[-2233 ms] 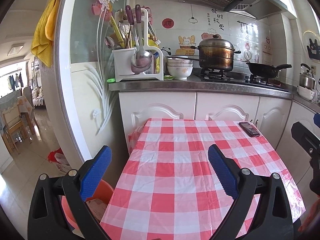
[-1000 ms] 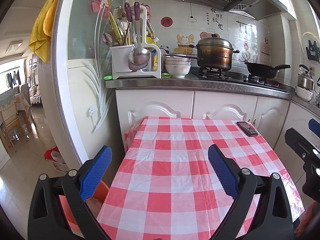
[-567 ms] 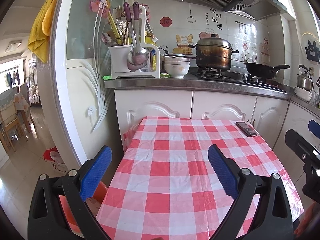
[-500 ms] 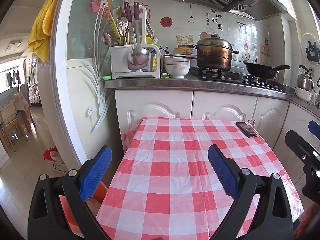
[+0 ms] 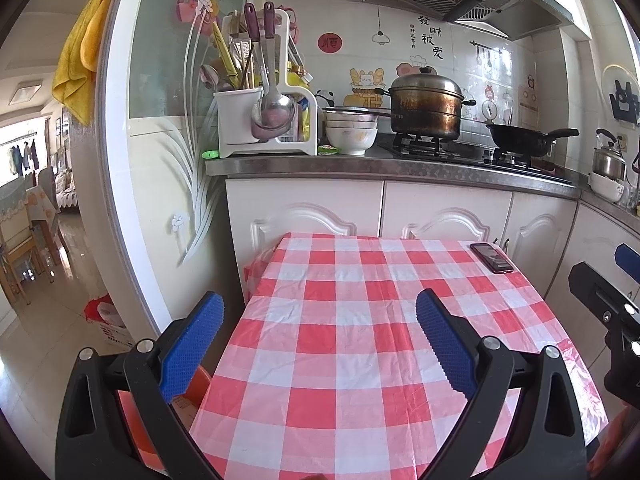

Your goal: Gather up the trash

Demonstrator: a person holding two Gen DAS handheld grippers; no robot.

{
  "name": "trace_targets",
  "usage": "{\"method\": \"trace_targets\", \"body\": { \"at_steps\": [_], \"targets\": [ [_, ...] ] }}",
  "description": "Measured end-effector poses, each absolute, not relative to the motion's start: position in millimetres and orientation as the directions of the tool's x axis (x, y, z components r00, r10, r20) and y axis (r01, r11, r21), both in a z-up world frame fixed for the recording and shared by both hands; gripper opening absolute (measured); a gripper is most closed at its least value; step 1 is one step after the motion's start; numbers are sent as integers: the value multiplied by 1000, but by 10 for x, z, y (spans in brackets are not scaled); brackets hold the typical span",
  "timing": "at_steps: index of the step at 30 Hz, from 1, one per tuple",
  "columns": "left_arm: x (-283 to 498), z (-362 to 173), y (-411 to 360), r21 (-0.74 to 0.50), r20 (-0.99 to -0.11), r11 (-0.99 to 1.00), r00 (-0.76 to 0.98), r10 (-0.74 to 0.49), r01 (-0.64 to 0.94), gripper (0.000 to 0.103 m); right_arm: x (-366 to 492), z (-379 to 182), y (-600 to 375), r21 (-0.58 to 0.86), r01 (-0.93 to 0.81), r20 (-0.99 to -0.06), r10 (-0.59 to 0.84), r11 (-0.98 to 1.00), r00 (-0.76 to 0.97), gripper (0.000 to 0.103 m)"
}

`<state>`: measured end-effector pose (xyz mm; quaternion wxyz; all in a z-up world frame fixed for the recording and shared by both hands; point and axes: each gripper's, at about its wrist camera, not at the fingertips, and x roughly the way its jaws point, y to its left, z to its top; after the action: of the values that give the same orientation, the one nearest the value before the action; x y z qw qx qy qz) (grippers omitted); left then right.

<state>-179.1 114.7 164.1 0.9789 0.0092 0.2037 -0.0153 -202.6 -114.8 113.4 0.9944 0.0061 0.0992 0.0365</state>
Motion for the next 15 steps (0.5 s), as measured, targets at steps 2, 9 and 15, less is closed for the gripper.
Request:
{"method": "trace_targets", "body": {
  "at_steps": [2, 9, 15],
  "targets": [
    [-1788, 1640, 1139, 11, -399, 999, 916, -27, 34, 96, -2019, 1128, -1154, 19, -71, -199, 73, 997, 977, 99],
    [-1780, 1645, 1140, 7, -400, 999, 916, -31, 37, 96, -2008, 1121, -1169, 23, -72, -201, 76, 997, 977, 99],
    [-1754, 1649, 1138, 4, -408, 999, 913, -30, 35, 96, -1975, 1089, -1192, 26, -75, -208, 78, 997, 975, 99]
  ]
}}
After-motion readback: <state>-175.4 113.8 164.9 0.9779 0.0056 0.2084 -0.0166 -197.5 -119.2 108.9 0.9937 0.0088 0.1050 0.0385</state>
